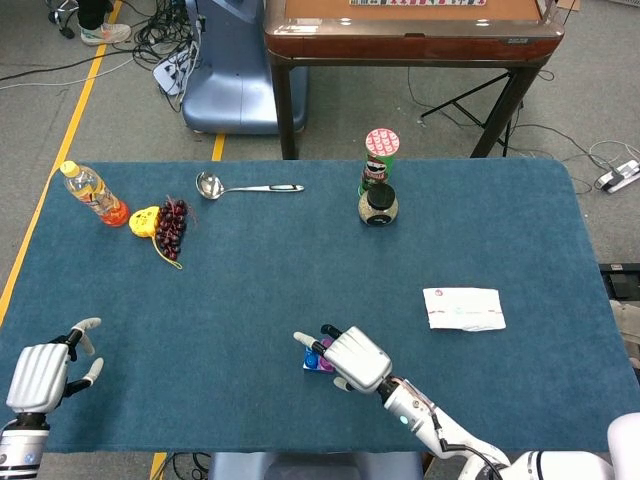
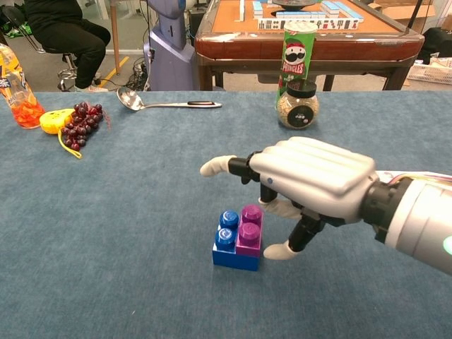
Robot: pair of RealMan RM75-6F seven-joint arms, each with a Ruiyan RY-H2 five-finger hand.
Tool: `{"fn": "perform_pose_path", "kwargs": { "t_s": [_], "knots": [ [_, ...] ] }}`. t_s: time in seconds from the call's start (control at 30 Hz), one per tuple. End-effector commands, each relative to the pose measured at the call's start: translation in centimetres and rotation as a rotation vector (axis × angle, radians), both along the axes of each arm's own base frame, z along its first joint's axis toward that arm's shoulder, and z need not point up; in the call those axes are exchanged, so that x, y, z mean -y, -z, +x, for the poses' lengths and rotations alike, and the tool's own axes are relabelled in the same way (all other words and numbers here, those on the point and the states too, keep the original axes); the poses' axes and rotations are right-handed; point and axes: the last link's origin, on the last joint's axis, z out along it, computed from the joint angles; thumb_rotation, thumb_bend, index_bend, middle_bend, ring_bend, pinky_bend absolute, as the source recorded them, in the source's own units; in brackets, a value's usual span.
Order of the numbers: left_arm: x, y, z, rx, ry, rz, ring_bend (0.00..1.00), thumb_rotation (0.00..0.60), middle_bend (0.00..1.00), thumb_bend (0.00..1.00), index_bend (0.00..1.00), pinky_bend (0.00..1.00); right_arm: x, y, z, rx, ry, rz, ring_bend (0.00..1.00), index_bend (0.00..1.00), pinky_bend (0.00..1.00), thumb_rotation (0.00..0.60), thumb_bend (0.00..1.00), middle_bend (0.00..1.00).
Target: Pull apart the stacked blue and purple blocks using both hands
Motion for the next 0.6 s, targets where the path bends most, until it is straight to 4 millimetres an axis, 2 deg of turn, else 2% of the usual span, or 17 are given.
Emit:
{"fn": "perform_pose_path", "kwargs": {
  "t_s": [0.03, 0.6],
  "knots": [
    [0.0, 0.0, 0.0, 0.0, 0.0, 0.0, 0.57, 0.6, 0.52, 0.33, 0.3, 0.81, 0.1, 0.5, 0.2, -0.003, -0.005, 0.003, 0.98, 0.13, 1.0, 0.6, 0.0, 1.0],
    [-0.1, 0.4, 0.3, 0.008, 0.005, -0.011, 0.57, 0.6, 0.52, 0.33, 0.3, 0.81, 0.8, 2.4, 1.0, -0.032, -0.022, 0.016, 0.98, 0.13, 1.0, 0.6, 0.0, 1.0]
  ]
}}
